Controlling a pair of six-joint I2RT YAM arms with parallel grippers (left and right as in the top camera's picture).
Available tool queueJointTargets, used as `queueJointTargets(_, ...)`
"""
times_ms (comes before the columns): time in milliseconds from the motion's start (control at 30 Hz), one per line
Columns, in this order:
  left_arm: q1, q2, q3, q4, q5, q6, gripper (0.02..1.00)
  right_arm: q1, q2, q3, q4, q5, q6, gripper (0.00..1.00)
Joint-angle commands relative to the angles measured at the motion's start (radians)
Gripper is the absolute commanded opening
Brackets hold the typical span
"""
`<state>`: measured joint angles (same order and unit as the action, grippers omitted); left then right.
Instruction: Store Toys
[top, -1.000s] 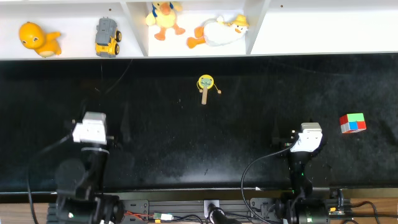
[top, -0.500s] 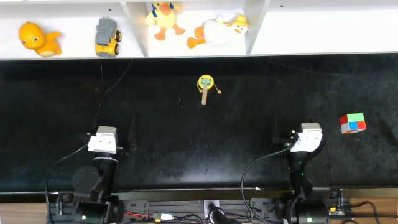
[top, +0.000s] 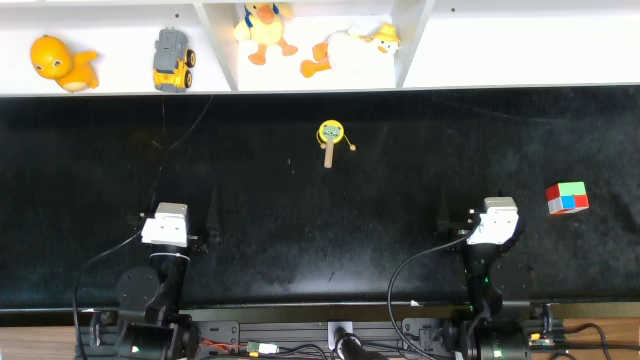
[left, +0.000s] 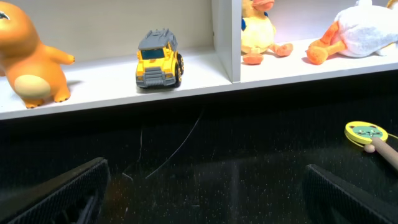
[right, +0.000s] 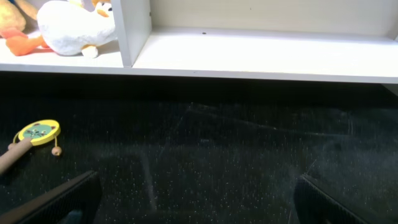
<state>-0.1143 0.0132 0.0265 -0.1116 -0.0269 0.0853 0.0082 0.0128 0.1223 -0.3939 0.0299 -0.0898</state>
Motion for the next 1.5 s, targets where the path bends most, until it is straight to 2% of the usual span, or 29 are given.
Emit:
queueJointTargets(33, 0.003, -0.010, -0.007, 0.005, 0.009, 0.018, 0.998, 0.004, -0.009, -0.007, 0.006, -0.007, -0.003, 0.993)
queueJointTargets(167, 0.003, -0.010, -0.007, 0.005, 0.009, 0.018, 0.998, 0.004, -0.009, -0.007, 0.006, -0.007, -0.003, 0.993)
queueJointTargets(300, 0.003, -0.010, -0.007, 0.005, 0.009, 0.018, 0.998, 0.013, -0.002, -0.005, 0.002, 0.069, -0.004, 0.993)
queueJointTargets(400, 0.003, -0.010, -0.007, 0.005, 0.009, 0.018, 0.998, 0.071, 0.067, 0.031, -0.015, 0.163, 0.021, 0.993)
queueJointTargets(467, 0.003, -0.010, -0.007, 0.005, 0.009, 0.018, 0.998, 0.147, 0.147, 0.087, -0.052, 0.297, 0.103, 0.996)
queueJointTargets(533, 0.003, -0.010, -0.007, 0.005, 0.009, 0.018, 0.998, 0.250, 0.251, 0.168, -0.122, 0.503, 0.247, 0.996)
queueJointTargets(633, 0.003, -0.010, -0.007, 0.005, 0.009, 0.018, 0.998, 0.399, 0.409, 0.301, -0.254, 0.760, 0.484, 0.996)
queueJointTargets(733, 0.003, -0.010, -0.007, 0.005, 0.009, 0.018, 0.998, 0.550, 0.566, 0.420, -0.364, 0.932, 0.654, 0.996)
queueJointTargets(800, 0.003, -0.010, -0.007, 0.005, 0.009, 0.018, 0.996, 0.634, 0.663, 0.480, -0.394, 0.970, 0.756, 0.996)
queueJointTargets(900, 0.003, -0.010, -0.007, 0.005, 0.009, 0.018, 0.998, 0.727, 0.811, 0.551, -0.396, 0.943, 0.872, 0.996)
queueJointTargets(1067, 0.003, -0.010, -0.007, 0.005, 0.009, 0.018, 0.998, 0.784, 1.054, 0.644, -0.397, 0.799, 1.021, 0.996)
queueJointTargets(1133, 0.003, -0.010, -0.007, 0.005, 0.009, 0.018, 0.998, 0.784, 1.142, 0.687, -0.398, 0.720, 1.032, 0.993)
queueJointTargets(1500, 0.003, -0.010, -0.007, 0.005, 0.009, 0.018, 0.996, 0.784, 1.554, 0.977, -0.417, 0.403, 1.032, 0.996)
